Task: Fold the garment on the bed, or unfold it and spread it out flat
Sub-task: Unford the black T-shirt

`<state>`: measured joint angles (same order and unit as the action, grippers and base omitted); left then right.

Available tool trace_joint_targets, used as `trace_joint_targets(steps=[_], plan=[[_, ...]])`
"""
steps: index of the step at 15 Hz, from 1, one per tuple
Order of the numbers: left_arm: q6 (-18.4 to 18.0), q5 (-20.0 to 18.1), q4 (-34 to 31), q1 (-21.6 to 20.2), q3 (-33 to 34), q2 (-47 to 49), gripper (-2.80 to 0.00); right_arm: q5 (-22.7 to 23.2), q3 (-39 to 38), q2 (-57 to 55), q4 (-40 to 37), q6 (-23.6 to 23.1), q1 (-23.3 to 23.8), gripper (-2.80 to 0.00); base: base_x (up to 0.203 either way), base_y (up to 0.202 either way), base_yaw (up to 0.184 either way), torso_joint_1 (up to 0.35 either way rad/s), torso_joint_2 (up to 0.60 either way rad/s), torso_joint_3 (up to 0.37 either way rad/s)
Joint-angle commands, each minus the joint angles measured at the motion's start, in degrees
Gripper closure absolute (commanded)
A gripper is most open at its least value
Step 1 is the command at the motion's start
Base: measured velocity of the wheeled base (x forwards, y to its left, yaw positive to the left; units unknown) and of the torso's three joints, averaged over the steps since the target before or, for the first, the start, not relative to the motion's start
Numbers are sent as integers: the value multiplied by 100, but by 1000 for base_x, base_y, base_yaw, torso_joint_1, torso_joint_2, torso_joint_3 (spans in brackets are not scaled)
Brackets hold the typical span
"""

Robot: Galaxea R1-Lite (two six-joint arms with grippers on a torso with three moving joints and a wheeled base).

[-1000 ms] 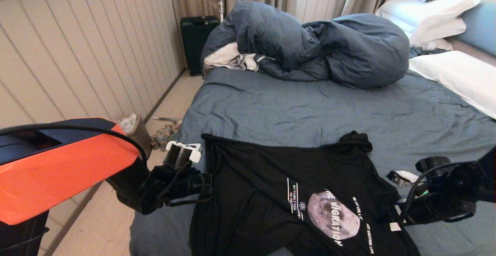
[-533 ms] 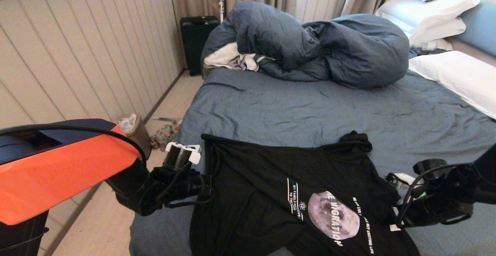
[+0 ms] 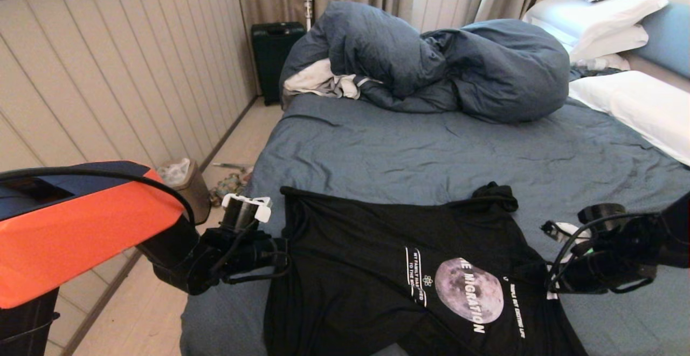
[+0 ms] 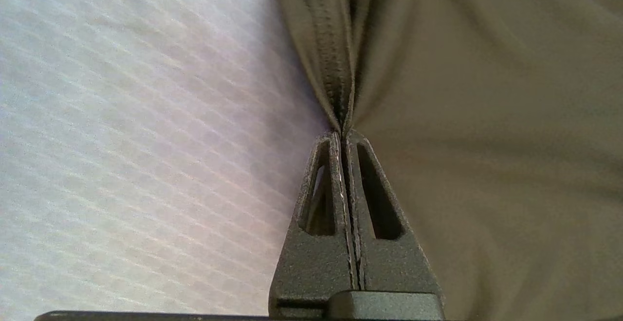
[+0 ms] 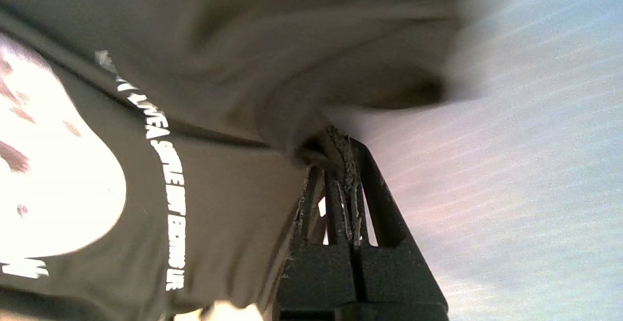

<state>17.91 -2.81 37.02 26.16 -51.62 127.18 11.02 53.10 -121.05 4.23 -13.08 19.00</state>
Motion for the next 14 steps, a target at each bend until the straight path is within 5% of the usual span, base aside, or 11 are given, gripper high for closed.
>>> trace_joint_targets(steps=[1,7,14], plan=[[5,-5,-12,-112,-64,-67,0,25,412,30,-36,109,147,0,0,0,0,0,0,0],[-245,-137,-296,-701,-385,-111,0,58,1952,-229,-1285,363,208,0,0,0,0,0,0,0],[-480,-176,-1411,-982,-1923,222,0,33,4248,-1043,-2659,609,-33,0,0,0,0,0,0,0]])
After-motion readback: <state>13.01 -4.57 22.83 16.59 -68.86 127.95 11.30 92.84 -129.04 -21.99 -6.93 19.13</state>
